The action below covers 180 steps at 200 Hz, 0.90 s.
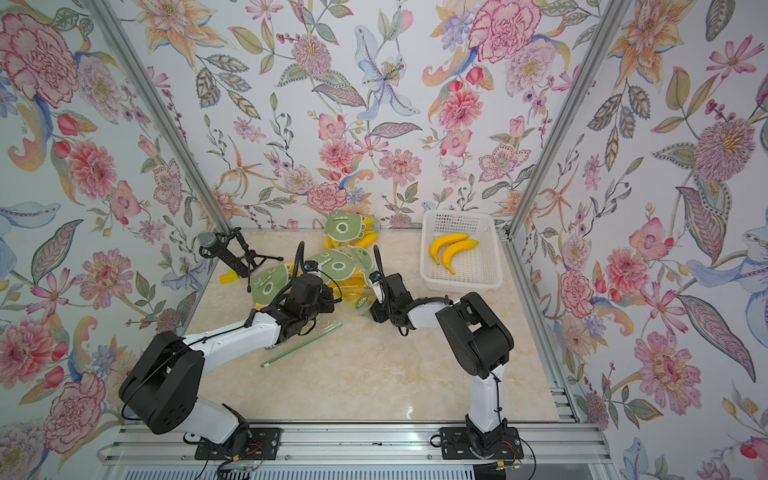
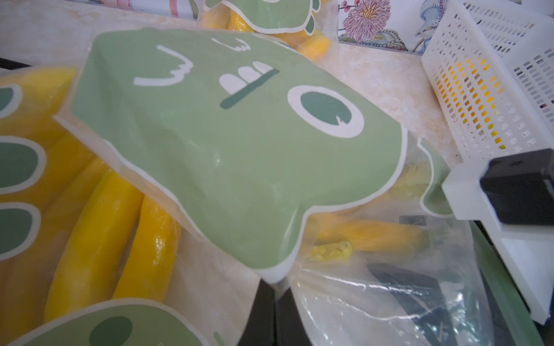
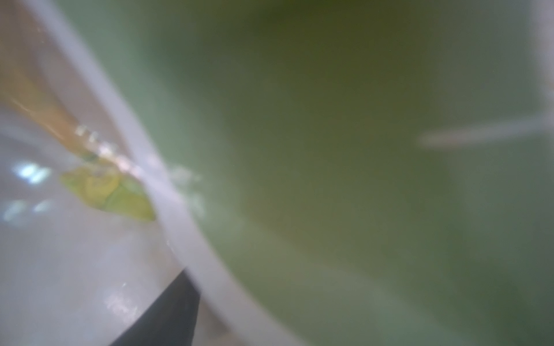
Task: Open the zip-top bag and take out the banana
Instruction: Pick up the banana from the zipper food storage bag.
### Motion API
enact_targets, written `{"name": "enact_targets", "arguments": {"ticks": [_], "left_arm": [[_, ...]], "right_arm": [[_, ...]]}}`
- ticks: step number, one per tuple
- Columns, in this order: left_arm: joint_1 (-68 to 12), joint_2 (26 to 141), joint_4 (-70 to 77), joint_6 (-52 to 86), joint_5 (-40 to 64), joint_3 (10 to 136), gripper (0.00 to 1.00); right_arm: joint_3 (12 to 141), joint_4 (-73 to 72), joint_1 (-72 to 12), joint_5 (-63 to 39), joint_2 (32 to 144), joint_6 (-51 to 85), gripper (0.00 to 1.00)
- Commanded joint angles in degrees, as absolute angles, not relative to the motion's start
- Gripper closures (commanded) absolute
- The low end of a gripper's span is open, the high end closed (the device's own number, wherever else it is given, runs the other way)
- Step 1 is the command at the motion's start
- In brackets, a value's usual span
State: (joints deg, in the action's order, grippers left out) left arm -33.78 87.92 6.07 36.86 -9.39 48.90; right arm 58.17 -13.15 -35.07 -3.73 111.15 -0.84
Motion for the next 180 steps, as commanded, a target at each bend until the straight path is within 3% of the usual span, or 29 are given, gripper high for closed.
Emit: {"name": "enact_targets", "arguments": {"ticks": [1,42,80,115,156,180], "left_arm": [[-34.3,89.1,5.8,36.4,-10.6,50.4,1.00],[-34.3,89.2,6.1,36.6,-10.2,50.5,1.00],[-34.3,89.2,5.7,36.4,-10.6,50.5,1.00],[-34.4,89.2,6.1,36.5,-10.4,50.0,1.00],[-34.3,91.1,6.1,36.5,-10.5,50.1,1.00],[-34.3,91.1,5.6,36.4,-11.0,50.2,1.00]], "right_arm": [[54.5,-15.2,-35.6,-10.6,108.7,-0.9,0.38],[49.5,-22.1,-36.8,-12.9,105.8,-0.4,0.46],[49.0,-25.7,-35.3,-9.6,106.4,3.4,0.39],[49.4,-30.2,-34.4,-11.4,107.8,7.1,0.38],[51.0,-30.9,-36.3,-12.4,109.8,7.4,0.51],[49.5,-32.0,-36.5,-12.3,108.8,8.0,0.66]]}}
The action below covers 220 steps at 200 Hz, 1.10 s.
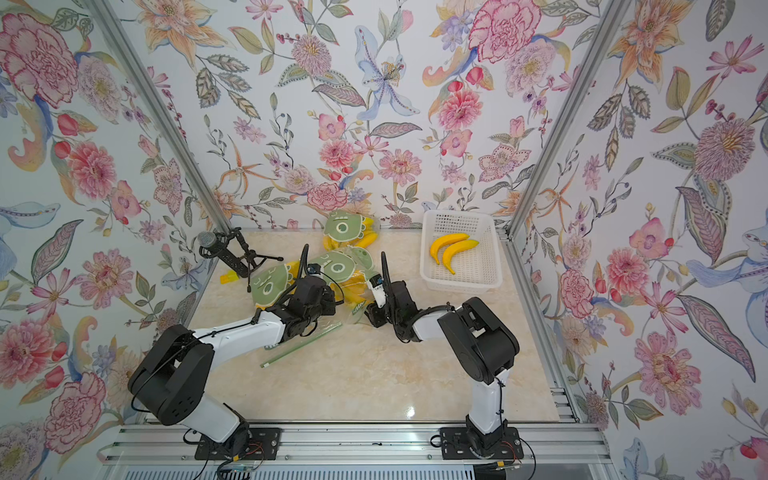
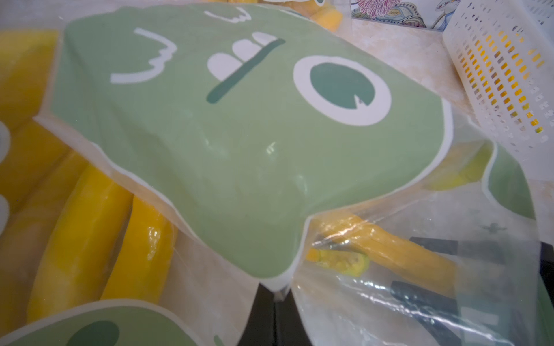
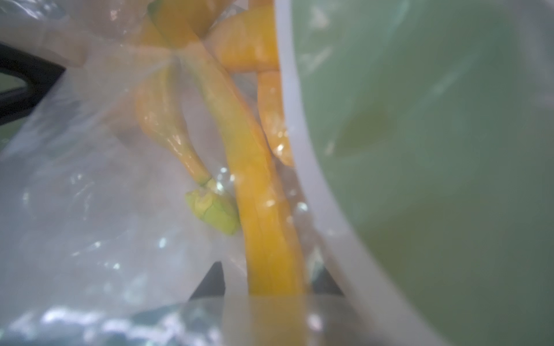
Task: Open the zip-top bag and take out the banana
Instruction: Pick up the banana from the zipper food storage bag.
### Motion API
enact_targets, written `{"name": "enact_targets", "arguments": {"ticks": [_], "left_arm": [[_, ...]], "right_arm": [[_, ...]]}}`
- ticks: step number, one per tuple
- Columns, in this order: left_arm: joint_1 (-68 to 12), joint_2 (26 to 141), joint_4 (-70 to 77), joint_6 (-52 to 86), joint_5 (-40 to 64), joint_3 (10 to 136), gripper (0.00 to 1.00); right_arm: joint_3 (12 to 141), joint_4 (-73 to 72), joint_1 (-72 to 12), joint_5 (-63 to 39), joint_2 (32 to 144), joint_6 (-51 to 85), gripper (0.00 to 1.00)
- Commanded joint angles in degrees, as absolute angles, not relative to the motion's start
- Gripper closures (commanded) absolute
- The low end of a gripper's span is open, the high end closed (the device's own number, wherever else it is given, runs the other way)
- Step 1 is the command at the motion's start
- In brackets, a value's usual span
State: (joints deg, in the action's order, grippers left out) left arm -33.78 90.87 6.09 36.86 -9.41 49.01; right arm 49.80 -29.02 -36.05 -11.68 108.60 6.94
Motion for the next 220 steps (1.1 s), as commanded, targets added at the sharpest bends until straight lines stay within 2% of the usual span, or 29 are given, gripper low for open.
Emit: {"name": "enact_targets", "arguments": {"ticks": [1,47,98,139,220], "left_arm": [[-34.3,91.1,5.6,36.4,-11.0,50.2,1.00],[-34.3,91.4,4.8,37.0,-12.1,50.6,1.00],[-34.3,92.2,3.7,37.5,-13.2,52.2,1.00],[-34.2,92.0,1.9,38.0,-15.1,53.2,1.00],[-32.9,91.7,0.9,39.9,-18.0,53.9,1.00]], "right_arm": [[49.5,-31.9,-36.5,-12.3,108.8,8.0,0.67],[43.8,-32.8,-36.8,-10.9,104.2,9.1,0.84],[39.2,-29.1,-38.8,-8.0,99.0,9.8,0.91],[37.5,-21.1,-39.6,-5.7,92.1,11.0,0.95],[29.9,-5.3,-40.9,-0.4,76.9,14.8,0.95]]}}
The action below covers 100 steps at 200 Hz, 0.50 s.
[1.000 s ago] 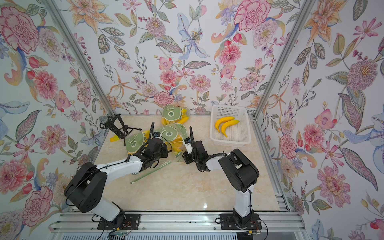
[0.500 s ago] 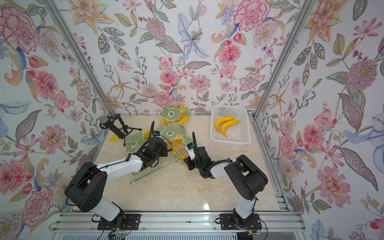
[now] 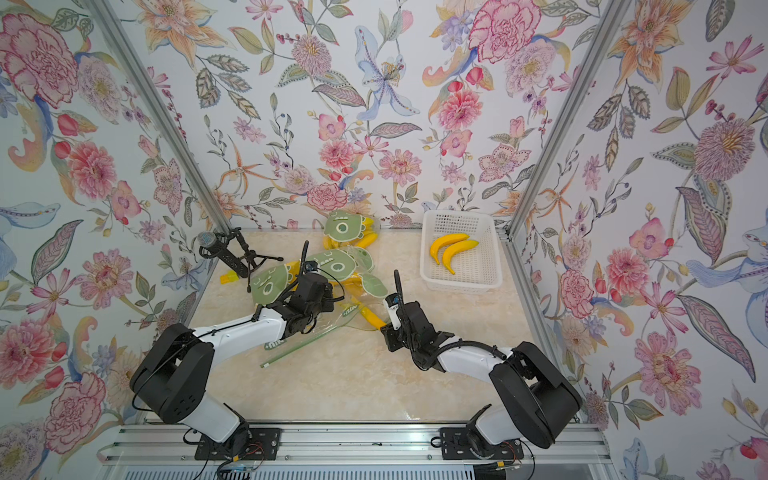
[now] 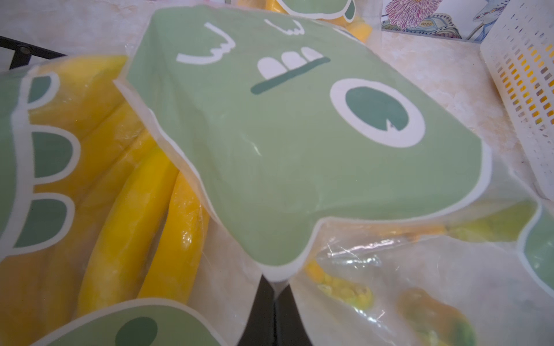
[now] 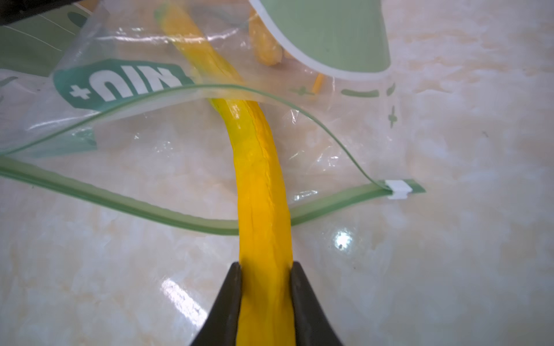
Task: Open the zip-top bag and take out the banana
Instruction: Pick up the banana from the zipper food storage bag, then place the banana in the basket.
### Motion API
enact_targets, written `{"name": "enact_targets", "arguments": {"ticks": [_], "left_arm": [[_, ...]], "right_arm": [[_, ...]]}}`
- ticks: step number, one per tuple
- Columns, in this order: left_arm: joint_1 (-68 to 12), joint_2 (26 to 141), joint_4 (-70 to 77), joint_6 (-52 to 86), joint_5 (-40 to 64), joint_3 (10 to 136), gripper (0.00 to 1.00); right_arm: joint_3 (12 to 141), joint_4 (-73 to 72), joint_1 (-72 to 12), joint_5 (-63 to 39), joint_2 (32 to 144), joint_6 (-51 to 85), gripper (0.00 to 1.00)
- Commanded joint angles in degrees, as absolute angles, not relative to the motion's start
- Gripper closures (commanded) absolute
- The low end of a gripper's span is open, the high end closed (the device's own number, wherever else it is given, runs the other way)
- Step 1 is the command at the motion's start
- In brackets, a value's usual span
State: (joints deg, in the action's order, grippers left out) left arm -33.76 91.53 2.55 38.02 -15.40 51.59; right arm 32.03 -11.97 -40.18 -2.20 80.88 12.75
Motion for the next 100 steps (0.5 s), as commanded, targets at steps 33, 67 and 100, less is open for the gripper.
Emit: {"name": "enact_targets", "arguments": {"ticks": [33,67,100], "left_arm": [[-31.3,91.5,0.5,39.9,-18.1,54.9,1.00],[-29.3,91.7,0.4,40.1,-17.6,55.4,1.00],[-27.5,91.8,0.8,40.1,-16.5,55.0,1.00]], "right_arm": [[28.6,-0.5,-42.7,0.6,71.6,15.8,0.95],[27.4,3.6,-43.3,1.3,66.1,16.4,0.95],[27.2,7.9,-43.9,0.9,61.3,16.9,0.95]]}}
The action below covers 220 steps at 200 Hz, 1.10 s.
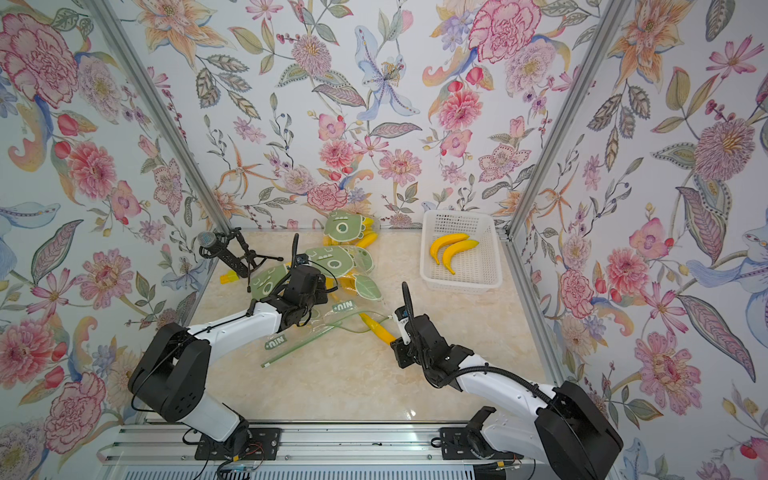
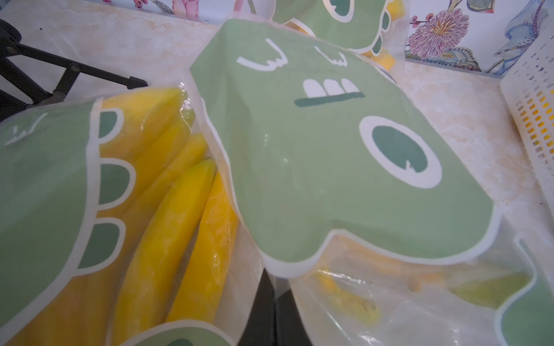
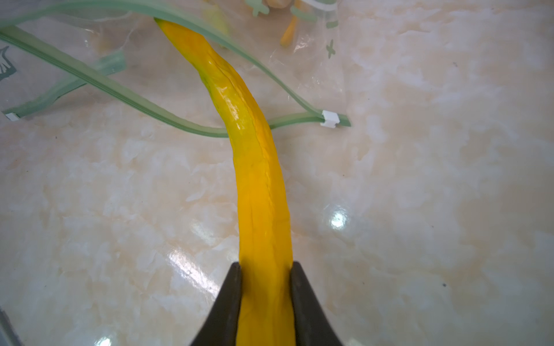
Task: Open the zip-top bag and take out the banana
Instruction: Place the banana in the basket.
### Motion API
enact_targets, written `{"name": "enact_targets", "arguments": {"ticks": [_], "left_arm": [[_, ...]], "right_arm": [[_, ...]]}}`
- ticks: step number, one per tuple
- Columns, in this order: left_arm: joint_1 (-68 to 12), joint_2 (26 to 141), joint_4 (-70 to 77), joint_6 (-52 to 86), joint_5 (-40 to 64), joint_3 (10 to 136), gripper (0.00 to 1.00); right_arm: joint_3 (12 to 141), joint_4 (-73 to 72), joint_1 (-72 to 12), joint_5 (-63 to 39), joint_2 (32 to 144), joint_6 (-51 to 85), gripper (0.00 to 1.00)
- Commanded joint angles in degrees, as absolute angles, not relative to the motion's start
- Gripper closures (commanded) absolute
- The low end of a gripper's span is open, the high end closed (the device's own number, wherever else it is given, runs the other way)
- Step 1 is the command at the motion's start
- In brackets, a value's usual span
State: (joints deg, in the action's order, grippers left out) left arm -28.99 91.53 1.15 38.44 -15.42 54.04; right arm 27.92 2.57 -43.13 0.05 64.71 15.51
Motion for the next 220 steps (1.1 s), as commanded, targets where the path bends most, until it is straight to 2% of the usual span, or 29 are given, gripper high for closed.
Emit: {"name": "enact_targets", "arguments": {"ticks": [1,61,88,104,130,170,220], "left_arm": [[-27.5,91.8,0.8,40.1,-16.5,55.0,1.00],[-27.2,92.6,2.3,40.1,-14.1,53.6,1.00],[-27.2,92.1,3.0,40.2,-13.5,52.2,1.00],[-27.3,91.7,3.5,40.3,-12.9,51.3,1.00],[-27.4,90.7,3.8,40.3,-12.1,50.1,1.00],[-27.9,90.2,4.5,40.0,-11.3,49.1,1.00],[-28.8,90.5,5.2,40.1,-10.6,49.3,1.00]], "right_arm": [[27.2,8.0,-43.9,0.9,61.2,16.9,0.95],[29.8,10.8,-43.2,-2.1,53.4,18.2,0.91],[36.3,10.6,-37.6,-6.8,54.3,19.5,0.91],[40.0,8.8,-30.9,-9.5,56.4,19.7,0.92],[45.2,3.2,-20.0,-13.5,62.4,21.8,0.92],[52.8,-5.4,-7.1,-14.0,75.4,29.6,0.92],[58.3,-18.4,0.3,-17.0,94.7,45.8,0.92]]}}
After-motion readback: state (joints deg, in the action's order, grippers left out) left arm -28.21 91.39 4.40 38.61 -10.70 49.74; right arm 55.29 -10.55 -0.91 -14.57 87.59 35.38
